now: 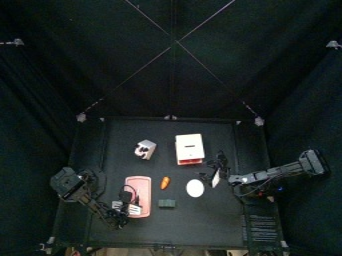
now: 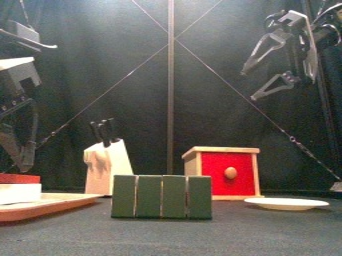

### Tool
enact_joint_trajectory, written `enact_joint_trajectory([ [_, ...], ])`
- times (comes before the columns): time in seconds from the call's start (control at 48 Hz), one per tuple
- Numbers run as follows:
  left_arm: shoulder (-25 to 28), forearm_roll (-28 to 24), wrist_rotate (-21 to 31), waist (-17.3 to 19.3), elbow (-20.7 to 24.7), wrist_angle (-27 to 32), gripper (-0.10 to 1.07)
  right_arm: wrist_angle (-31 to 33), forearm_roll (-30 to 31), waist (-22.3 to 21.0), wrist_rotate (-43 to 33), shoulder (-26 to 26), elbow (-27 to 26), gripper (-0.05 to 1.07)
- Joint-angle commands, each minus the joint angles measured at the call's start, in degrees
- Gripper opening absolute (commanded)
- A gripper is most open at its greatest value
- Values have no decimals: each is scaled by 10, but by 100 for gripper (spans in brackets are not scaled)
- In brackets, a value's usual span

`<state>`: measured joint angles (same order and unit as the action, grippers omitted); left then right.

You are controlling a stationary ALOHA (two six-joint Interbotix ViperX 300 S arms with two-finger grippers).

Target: Grab salmon sushi

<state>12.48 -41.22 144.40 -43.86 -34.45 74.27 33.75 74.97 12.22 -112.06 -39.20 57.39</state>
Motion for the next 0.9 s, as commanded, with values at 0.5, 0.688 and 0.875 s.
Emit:
enact_joint_trajectory([
  [0.5,18,10,1,13,-1,-47,89,0,2,-4,1,-2,-4,104],
  [0.688,22,20,1,14,-1,-54,89,0,2,-4,0,-2,-4,104],
  [0.875,23,22,1,14,-1,-54,88,0,2,-4,0,-3,-3,104],
])
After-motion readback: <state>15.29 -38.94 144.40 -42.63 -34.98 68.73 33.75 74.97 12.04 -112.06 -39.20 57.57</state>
